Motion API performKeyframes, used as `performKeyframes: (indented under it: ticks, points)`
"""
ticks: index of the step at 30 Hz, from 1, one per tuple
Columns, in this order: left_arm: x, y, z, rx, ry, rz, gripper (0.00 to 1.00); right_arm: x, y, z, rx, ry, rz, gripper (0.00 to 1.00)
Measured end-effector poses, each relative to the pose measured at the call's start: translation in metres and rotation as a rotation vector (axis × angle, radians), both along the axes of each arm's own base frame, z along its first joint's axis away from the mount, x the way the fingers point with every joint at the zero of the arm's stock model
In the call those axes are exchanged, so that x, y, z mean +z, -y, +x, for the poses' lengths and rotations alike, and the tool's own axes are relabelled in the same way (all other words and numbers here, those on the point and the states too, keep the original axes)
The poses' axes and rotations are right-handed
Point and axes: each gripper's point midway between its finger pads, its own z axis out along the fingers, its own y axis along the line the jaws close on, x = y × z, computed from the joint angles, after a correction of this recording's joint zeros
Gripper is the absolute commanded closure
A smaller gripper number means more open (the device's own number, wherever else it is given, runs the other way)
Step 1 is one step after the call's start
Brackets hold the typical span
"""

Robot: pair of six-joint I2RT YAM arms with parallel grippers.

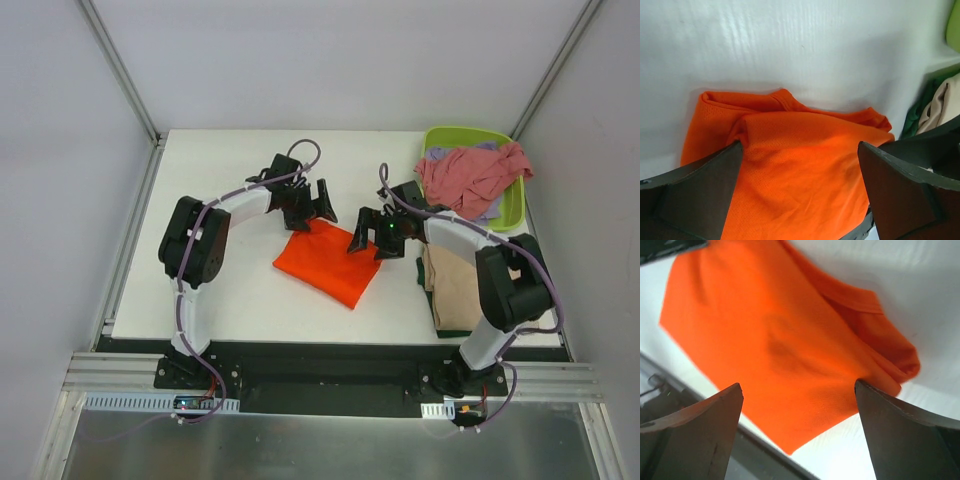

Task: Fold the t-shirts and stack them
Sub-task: Fold the long partially folded tshirt into a neat square, then smooth out wrinkles on the folded tshirt

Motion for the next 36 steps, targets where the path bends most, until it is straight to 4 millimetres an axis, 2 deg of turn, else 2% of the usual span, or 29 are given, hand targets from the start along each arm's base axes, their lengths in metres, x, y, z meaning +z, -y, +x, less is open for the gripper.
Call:
performKeyframes:
  ticks: [4,8,11,14,16,18,20,22,24,26,28,29,32,33,36]
  points:
    - [-0.002,-0.013,0.011,0.038,0.011,0.001,0.01,-0.013,0.009,0.028,-0.027,0.031,-0.097,0.04]
    - [-0.004,-0.019,0.010,0.055,0.019,-0.002,0.01,-0.026,0.018,0.034,-0.035,0.025,-0.156,0.04]
    - [-0.001,-0.024,0.003,0.061,0.027,0.006,0.01,-0.024,0.023,0.037,-0.031,0.043,-0.187,0.04]
    - [0.002,-0.039,-0.017,0.087,0.028,0.041,0.01,-0.013,0.039,0.037,-0.043,0.078,-0.267,0.04]
    - [0.010,-0.055,-0.037,0.117,0.038,0.079,0.01,0.013,0.052,0.035,-0.060,0.143,-0.308,0.04]
    - [0.027,-0.076,-0.058,0.169,0.083,0.124,0.01,0.055,0.060,0.033,-0.090,0.258,-0.301,0.04]
    - [0.052,-0.092,-0.072,0.217,0.162,0.139,0.01,0.105,0.066,0.029,-0.132,0.410,-0.244,0.04]
    - [0.084,-0.107,-0.079,0.270,0.265,0.130,0.01,0.152,0.074,0.013,-0.191,0.563,-0.159,0.04]
    - [0.111,-0.115,-0.085,0.309,0.350,0.107,0.01,0.174,0.083,-0.006,-0.249,0.664,-0.080,0.04]
    - [0.122,-0.121,-0.092,0.332,0.389,0.090,0.01,0.168,0.090,-0.019,-0.297,0.687,-0.039,0.04]
    - [0.117,-0.125,-0.101,0.338,0.387,0.092,0.01,0.142,0.094,-0.027,-0.313,0.628,-0.053,0.04]
    - [0.111,-0.127,-0.104,0.336,0.373,0.099,0.01,0.124,0.095,-0.031,-0.314,0.574,-0.072,0.04]
    - [0.085,-0.125,-0.110,0.314,0.296,0.129,0.07,0.092,0.092,-0.038,-0.295,0.465,-0.099,0.04]
    - [0.076,-0.123,-0.112,0.303,0.264,0.137,0.10,0.087,0.090,-0.039,-0.287,0.444,-0.099,0.04]
    - [0.051,-0.115,-0.113,0.267,0.179,0.144,0.10,0.075,0.079,-0.037,-0.259,0.406,-0.099,0.04]
